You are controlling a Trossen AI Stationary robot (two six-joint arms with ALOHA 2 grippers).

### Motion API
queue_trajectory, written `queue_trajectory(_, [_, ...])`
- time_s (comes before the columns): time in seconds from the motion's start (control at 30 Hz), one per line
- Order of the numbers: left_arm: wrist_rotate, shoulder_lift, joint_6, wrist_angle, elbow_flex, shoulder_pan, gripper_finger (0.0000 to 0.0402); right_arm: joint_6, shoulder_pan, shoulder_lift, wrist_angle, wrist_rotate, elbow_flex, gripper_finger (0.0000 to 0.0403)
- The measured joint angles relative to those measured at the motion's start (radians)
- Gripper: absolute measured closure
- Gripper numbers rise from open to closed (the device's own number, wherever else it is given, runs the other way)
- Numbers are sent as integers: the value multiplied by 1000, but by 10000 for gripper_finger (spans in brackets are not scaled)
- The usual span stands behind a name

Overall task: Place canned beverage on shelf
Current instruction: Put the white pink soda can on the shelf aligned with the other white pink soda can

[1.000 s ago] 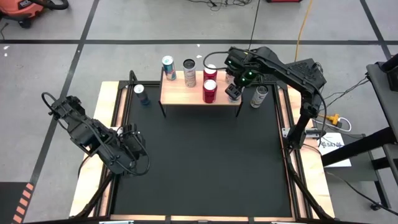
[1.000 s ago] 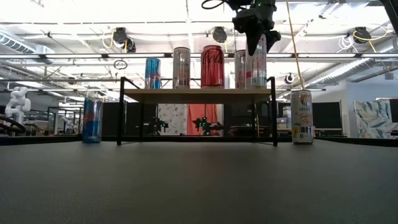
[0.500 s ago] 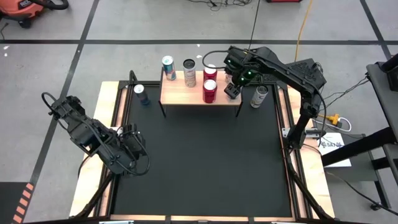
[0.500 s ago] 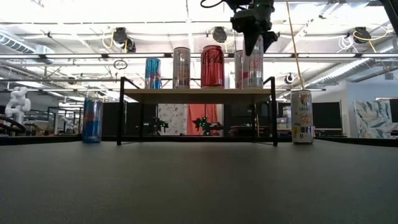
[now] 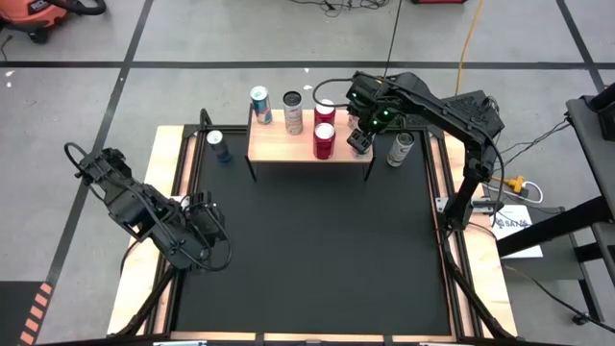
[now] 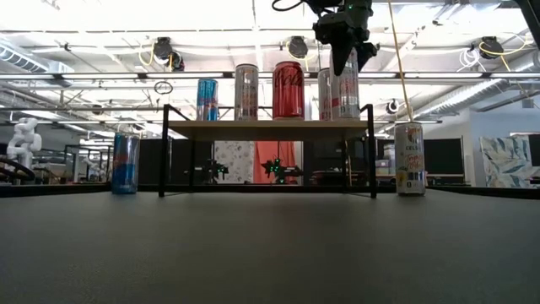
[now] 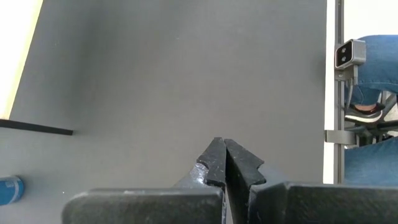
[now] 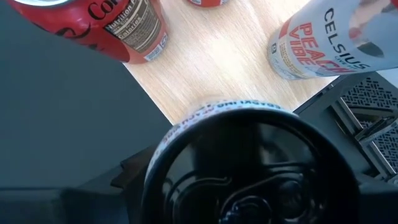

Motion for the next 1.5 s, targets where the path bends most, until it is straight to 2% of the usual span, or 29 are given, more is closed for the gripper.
queue_trajectory(0.4, [0,0,0,0,0,0,402,-1,1,0,50,-3,0,128])
queue_trajectory(0.63, [0,0,0,0,0,0,402,-1,2,0,12,-2,0,128])
queue_trajectory(1.5, [0,0,1,-6,0,0,402,-16,2,0,42,-2,0,128])
